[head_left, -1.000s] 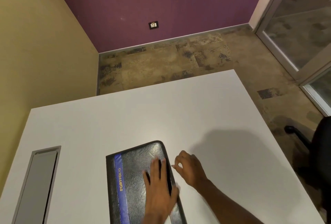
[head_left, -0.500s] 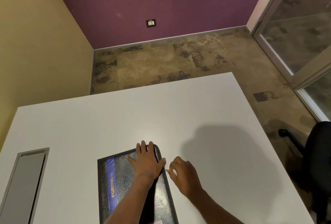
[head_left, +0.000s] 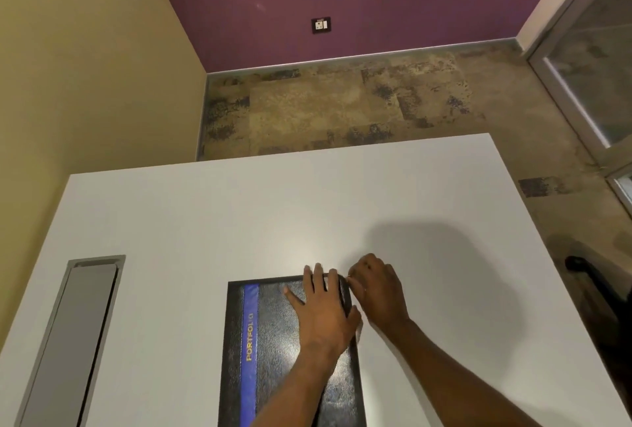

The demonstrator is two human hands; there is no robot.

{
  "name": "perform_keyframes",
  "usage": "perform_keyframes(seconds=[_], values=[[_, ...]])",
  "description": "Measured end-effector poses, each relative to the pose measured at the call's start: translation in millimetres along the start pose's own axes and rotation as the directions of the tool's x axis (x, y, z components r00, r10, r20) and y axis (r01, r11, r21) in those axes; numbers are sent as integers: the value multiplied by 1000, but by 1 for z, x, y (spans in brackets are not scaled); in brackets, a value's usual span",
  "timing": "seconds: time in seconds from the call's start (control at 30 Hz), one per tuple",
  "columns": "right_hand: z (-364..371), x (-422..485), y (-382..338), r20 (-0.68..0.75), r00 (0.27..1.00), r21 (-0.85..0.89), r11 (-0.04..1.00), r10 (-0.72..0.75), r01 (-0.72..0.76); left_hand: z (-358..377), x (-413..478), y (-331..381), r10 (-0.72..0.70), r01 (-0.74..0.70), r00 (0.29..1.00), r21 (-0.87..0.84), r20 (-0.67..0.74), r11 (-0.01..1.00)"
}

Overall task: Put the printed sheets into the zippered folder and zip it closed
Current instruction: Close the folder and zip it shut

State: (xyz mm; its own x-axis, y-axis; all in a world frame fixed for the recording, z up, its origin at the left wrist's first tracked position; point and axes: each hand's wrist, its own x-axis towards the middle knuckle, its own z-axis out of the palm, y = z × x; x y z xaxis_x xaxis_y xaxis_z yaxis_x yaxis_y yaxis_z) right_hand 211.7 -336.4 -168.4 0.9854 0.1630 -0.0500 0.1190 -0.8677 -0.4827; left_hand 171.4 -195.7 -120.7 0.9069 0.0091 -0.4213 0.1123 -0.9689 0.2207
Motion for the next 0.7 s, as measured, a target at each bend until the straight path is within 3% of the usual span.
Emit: perform_keyframes(seconds=[0.33, 0.47, 0.57, 0.7], values=[[-2, 44, -9, 146, 979, 83, 988, -143, 132, 10, 6, 7, -62, 62, 998, 2, 2, 998], [-8, 56, -12, 242, 958, 134, 983, -151, 121, 1, 7, -8, -54, 47, 995, -86, -83, 995], [-19, 69, -11, 337, 918, 126, 976, -208, 175, -9, 9, -47, -187, 172, 966, -97, -177, 980], [-27, 88, -18, 408, 860, 54, 949, -305, 311, -9, 6, -100, -413, 394, 906, -173, -94, 903]])
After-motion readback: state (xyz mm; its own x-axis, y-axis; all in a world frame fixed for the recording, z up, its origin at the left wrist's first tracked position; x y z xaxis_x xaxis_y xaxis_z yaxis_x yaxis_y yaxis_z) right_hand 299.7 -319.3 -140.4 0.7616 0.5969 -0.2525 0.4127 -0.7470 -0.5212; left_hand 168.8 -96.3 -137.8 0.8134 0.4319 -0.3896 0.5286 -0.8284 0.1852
